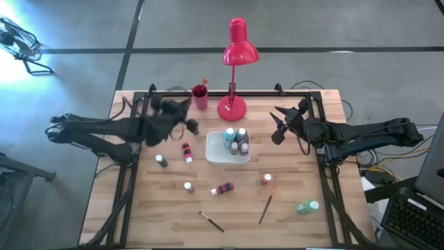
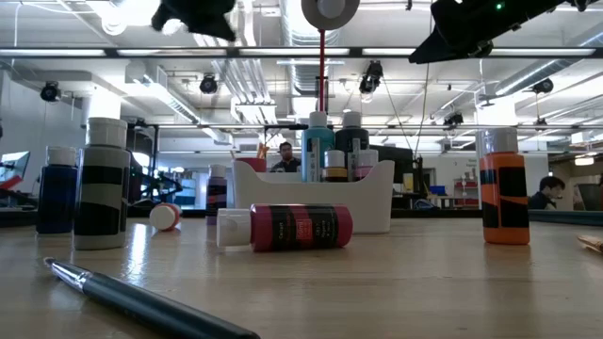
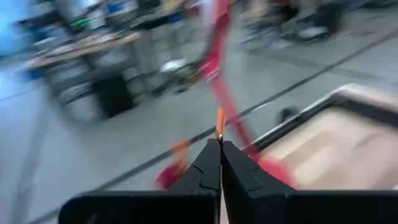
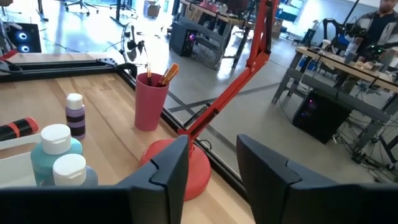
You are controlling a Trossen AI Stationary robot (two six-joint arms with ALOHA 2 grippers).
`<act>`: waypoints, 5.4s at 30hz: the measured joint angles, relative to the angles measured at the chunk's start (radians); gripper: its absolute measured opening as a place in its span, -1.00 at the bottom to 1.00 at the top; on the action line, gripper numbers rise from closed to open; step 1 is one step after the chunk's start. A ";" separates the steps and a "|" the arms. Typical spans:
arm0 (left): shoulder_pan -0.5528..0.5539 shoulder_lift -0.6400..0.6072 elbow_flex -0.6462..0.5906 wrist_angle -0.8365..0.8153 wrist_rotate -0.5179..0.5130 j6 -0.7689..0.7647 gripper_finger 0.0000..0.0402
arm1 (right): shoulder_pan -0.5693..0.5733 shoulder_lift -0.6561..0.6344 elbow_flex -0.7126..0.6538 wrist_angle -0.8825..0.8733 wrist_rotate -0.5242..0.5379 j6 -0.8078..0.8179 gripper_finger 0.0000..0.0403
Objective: Pick & Place Paint Supplies
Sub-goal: Put the gold paint brush into the red cup, then put the green paint bottle into the white bin
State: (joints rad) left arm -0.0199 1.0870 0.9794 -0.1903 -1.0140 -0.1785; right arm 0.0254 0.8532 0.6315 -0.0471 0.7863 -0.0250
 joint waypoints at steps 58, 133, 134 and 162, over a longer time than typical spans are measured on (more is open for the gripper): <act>0.659 0.409 -0.346 0.932 0.733 0.226 -0.98 | 0.000 0.001 -0.051 0.000 0.001 0.018 -0.51; 0.399 -0.096 -0.193 -0.316 0.994 0.113 -0.26 | 0.006 0.000 -0.040 -0.025 -0.037 0.009 -0.29; 0.390 -0.099 -0.207 -0.287 0.994 0.105 -0.27 | 0.010 0.000 -0.020 -0.060 -0.075 0.001 -0.28; 0.356 -0.089 -0.367 0.404 0.990 0.133 -0.27 | 0.335 0.526 0.821 -1.515 -0.821 1.152 -0.14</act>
State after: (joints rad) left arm 0.3363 0.9980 0.6128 0.2133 -0.0241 -0.0458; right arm 0.3602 1.3790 1.4526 -1.5620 -0.0344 1.1271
